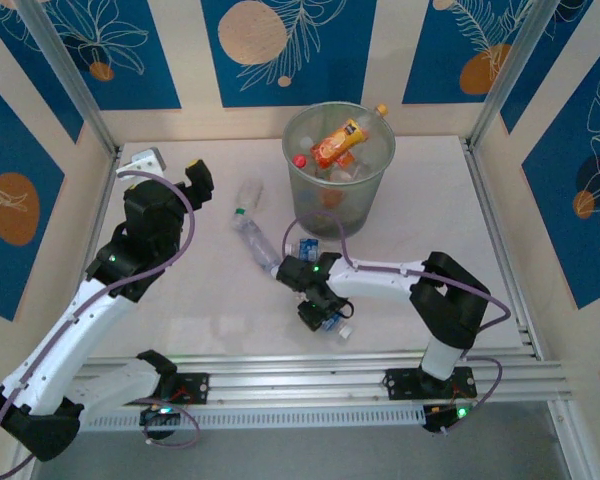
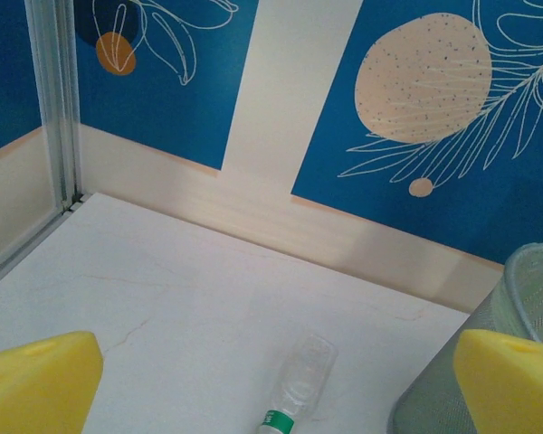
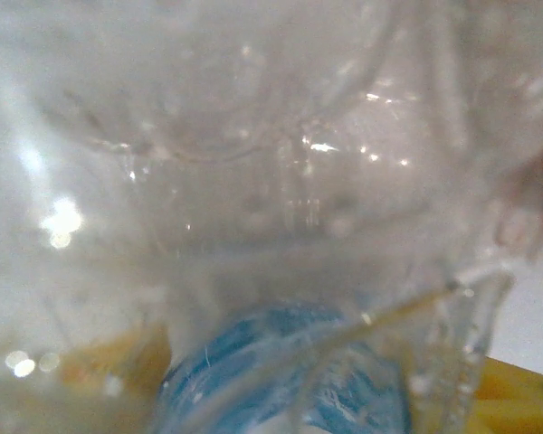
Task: Put the plastic bottles in the bin
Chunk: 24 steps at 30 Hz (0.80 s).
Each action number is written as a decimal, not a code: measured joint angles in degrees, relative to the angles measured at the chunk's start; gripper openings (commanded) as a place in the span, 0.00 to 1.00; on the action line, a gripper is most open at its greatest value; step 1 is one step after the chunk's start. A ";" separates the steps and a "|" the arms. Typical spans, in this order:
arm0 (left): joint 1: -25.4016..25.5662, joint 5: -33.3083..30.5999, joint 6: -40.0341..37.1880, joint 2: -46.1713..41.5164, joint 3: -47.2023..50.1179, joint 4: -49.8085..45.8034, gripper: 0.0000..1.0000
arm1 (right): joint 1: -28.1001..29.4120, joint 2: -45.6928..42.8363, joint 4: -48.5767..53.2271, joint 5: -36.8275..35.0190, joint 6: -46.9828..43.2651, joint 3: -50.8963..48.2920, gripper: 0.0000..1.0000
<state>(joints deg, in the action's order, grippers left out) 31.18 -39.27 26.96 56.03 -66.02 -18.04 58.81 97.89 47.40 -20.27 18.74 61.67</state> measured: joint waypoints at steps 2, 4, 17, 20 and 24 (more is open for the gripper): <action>-0.04 0.02 0.02 0.00 0.00 0.00 0.99 | 0.44 -1.68 1.14 -0.02 -0.17 1.33 0.37; -0.07 0.02 0.02 0.00 0.00 0.00 0.99 | 0.68 -4.07 2.25 -0.20 -0.37 3.08 0.36; -1.18 2.21 0.13 4.20 -0.15 -1.38 0.99 | -5.40 -21.31 4.37 -6.47 -3.91 24.96 0.34; -1.51 3.34 0.15 5.18 -0.26 -1.66 1.00 | -10.86 -22.27 1.22 -5.79 -5.38 29.24 0.34; -1.81 4.94 0.17 6.47 -0.44 -2.01 0.99 | -18.43 -20.22 -4.00 -4.46 -6.60 35.71 0.34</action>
<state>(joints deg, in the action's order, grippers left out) 29.36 -34.33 27.14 62.50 -66.46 -20.05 40.38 77.67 43.40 -24.73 12.14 97.38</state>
